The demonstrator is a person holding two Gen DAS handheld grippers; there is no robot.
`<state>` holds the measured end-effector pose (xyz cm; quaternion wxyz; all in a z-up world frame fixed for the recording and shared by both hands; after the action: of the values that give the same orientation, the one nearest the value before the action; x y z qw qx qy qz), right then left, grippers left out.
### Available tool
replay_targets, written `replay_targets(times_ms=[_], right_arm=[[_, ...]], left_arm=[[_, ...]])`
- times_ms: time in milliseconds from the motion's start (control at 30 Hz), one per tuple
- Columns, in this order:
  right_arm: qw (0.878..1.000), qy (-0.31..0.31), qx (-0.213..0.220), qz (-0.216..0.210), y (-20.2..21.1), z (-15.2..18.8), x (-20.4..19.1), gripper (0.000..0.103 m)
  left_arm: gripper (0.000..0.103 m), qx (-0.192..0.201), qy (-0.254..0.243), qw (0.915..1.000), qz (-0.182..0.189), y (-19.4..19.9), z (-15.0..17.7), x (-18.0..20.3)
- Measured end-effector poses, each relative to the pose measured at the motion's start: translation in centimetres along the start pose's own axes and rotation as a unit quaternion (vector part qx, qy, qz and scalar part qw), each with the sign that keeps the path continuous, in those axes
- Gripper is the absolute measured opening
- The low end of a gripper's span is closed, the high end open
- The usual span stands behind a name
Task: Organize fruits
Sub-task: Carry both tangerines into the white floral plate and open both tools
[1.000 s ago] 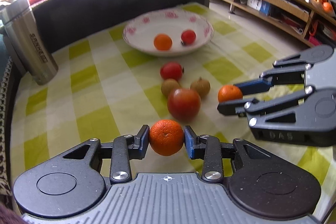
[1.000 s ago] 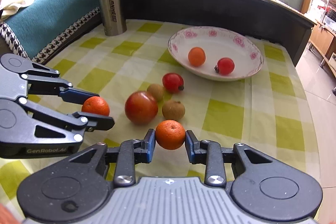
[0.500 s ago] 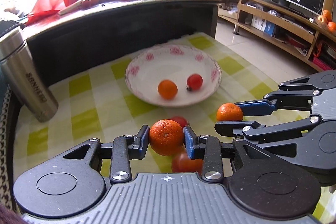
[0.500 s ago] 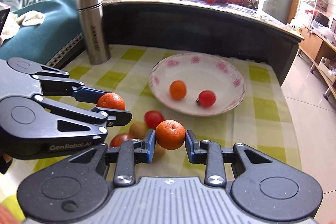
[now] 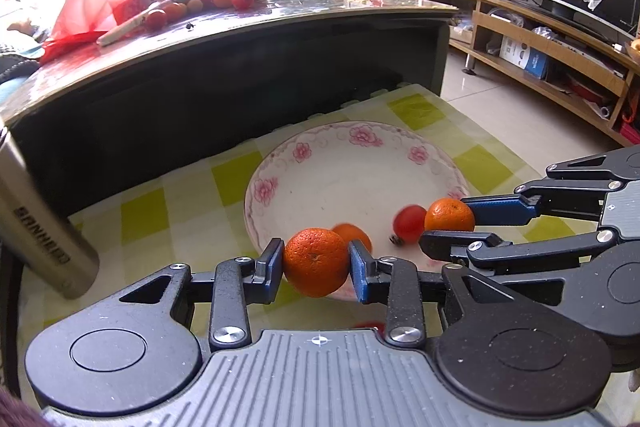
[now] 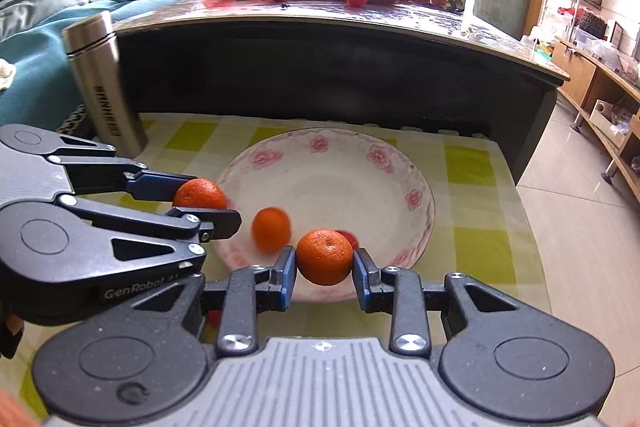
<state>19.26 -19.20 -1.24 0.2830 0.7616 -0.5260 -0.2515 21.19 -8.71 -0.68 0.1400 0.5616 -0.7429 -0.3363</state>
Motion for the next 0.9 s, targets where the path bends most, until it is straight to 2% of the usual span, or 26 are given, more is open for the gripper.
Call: replay_targets(times_ms=[233, 367, 600, 900], right_arm=[[1.0, -0.004, -0.007, 0.006, -2.2, -0.2, 1.4, 0.036], [1.0, -0.009, 0.002, 0.01, -2.6, -0.8, 2.1, 0.036], [1.0, -0.012, 0.009, 0.019, -3.7, -1.8, 3.2, 0.036], [1.0, -0.015, 0.017, 0.012, -4.9, -3.0, 4.2, 0.036]], left_arm=[[0.042, -0.006, -0.002, 1.0, -0.004, -2.3, -0.5, 0.3], [0.042, -0.001, 0.009, 1.0, -0.002, -3.0, -1.3, 0.1], [0.042, 0.006, -0.002, 0.9999, -0.011, -4.4, -2.7, 0.3], [0.045, -0.002, 0.0, 0.9997, -0.022, -6.0, -3.6, -0.1]])
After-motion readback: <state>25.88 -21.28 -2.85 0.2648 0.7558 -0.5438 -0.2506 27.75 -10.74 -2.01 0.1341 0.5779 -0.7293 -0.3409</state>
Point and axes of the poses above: each gripper's, at about its wrist camera, not at the fingertips, and y roughly against the way its jaws point, x to its right, z to its underside, the point moved 2 cm from there along -y, roughly the way its jaws point, and after that the axes turned 10 degrees about -z, right-handed, at the moved point
